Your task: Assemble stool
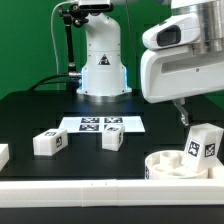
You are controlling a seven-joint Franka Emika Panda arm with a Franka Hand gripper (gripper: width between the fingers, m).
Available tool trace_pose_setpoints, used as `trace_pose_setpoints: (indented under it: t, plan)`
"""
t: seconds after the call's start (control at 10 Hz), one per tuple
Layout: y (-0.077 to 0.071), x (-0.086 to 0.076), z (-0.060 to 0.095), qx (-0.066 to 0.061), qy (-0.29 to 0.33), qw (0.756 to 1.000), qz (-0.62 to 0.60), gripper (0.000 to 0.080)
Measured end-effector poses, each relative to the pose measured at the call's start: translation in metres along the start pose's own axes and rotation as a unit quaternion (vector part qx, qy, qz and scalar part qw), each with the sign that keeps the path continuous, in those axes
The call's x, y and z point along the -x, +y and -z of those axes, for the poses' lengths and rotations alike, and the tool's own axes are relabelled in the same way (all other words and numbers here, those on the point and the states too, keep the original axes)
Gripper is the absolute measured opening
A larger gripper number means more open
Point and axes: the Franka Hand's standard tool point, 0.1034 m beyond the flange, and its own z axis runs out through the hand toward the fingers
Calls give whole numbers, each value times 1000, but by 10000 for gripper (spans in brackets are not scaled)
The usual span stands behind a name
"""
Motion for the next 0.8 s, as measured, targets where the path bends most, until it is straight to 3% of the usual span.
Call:
trace_pose_setpoints:
  t: [0.2,0.5,0.8]
  plan:
    - [3,-2,0,7,5,994,110,649]
    - [6,-5,2,33,3,957,287,649]
    - [9,-5,3,35,0,926,375,649]
